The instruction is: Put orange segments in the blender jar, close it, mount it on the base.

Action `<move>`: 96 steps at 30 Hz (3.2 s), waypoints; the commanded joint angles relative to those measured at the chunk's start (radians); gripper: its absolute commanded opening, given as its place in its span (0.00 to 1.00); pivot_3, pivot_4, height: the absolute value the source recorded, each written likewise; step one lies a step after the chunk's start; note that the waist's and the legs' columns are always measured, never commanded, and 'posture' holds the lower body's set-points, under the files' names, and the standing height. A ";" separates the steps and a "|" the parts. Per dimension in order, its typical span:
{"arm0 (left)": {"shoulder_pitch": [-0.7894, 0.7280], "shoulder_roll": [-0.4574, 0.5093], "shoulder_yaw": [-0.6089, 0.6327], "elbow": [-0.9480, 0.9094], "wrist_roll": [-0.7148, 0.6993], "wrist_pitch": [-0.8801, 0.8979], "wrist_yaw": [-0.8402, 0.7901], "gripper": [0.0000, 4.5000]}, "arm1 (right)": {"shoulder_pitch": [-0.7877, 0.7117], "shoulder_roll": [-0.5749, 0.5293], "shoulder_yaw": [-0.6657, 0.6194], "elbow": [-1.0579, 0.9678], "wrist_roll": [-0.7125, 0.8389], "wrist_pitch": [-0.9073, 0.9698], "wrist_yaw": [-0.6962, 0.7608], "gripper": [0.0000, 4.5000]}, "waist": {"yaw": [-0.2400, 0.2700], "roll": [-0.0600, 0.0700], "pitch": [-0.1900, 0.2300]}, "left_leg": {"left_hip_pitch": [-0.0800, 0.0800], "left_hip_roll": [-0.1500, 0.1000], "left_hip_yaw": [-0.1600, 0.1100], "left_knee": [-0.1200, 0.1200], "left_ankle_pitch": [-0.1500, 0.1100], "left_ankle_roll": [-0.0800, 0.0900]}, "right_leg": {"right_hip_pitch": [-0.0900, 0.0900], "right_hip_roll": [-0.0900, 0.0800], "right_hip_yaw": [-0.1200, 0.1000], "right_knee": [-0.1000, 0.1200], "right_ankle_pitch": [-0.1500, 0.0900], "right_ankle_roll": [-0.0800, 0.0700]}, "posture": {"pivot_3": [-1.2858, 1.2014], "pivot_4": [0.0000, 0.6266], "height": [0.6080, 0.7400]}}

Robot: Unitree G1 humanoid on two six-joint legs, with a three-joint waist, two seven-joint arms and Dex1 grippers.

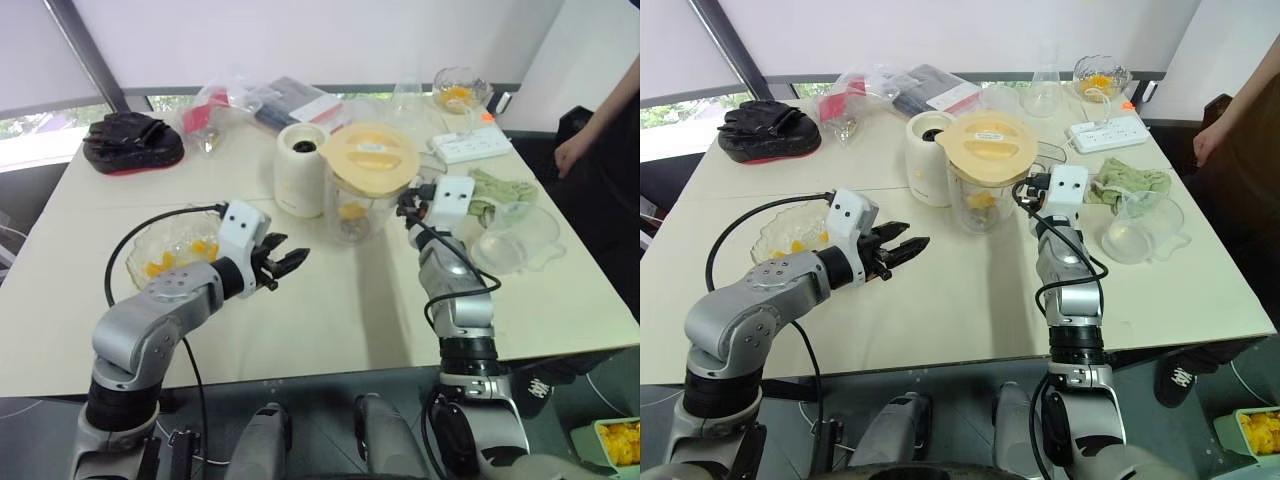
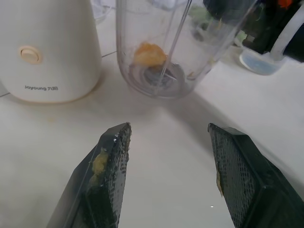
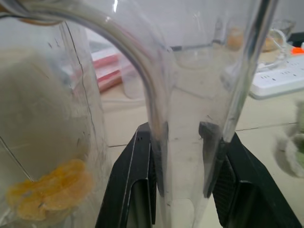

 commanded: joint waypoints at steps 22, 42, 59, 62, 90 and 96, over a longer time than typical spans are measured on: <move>-0.025 0.000 -0.004 -0.029 -0.003 -0.006 0.004 0.61 | 0.092 -0.074 0.069 -0.071 -0.019 0.022 0.073 0.73 | 0.000 0.000 0.000 | 0.002 0.000 -0.001 0.000 0.000 0.000 | 0.002 0.000 0.000 -0.001 0.000 0.000 | 0.52 0.24 1.00; -0.056 -0.003 -0.018 -0.013 -0.003 -0.001 0.001 0.61 | 0.115 -0.075 0.069 -0.163 -0.016 0.089 0.057 0.62 | 0.001 0.000 0.000 | 0.002 0.000 0.000 0.000 0.000 0.000 | 0.003 0.000 0.000 -0.001 0.000 0.000 | 0.52 0.24 1.00; -0.064 -0.006 -0.020 -0.006 -0.004 -0.004 0.003 0.61 | 0.110 -0.075 0.070 -0.171 -0.012 0.100 0.054 0.18 | 0.004 0.000 0.000 | 0.002 0.000 -0.001 0.000 0.000 0.000 | 0.003 0.000 0.000 -0.001 0.000 0.000 | 0.52 0.24 1.00; -0.063 -0.006 -0.020 -0.007 -0.003 -0.004 0.003 0.61 | 0.110 -0.075 0.071 -0.173 -0.012 0.104 0.054 0.18 | 0.004 0.000 0.000 | 0.002 0.000 -0.001 0.000 0.000 0.000 | 0.003 0.000 0.000 -0.001 0.000 0.000 | 0.52 0.24 1.00; -0.043 -0.027 -0.031 -0.002 0.009 -0.029 0.009 0.61 | -0.315 -0.139 -0.028 -0.345 -0.021 0.481 -0.086 0.18 | -0.002 0.002 0.002 | 0.001 0.000 0.000 0.000 0.000 0.000 | 0.001 0.000 0.000 -0.001 0.000 0.000 | 0.52 0.24 1.00; -0.038 -0.036 -0.037 0.003 0.019 -0.042 0.011 0.61 | -0.642 -0.140 -0.011 -0.034 -0.040 0.424 -0.113 0.18 | -0.001 0.002 0.002 | 0.001 0.000 0.000 -0.001 0.000 0.000 | 0.001 0.000 0.000 -0.001 0.000 0.000 | 0.52 0.24 1.00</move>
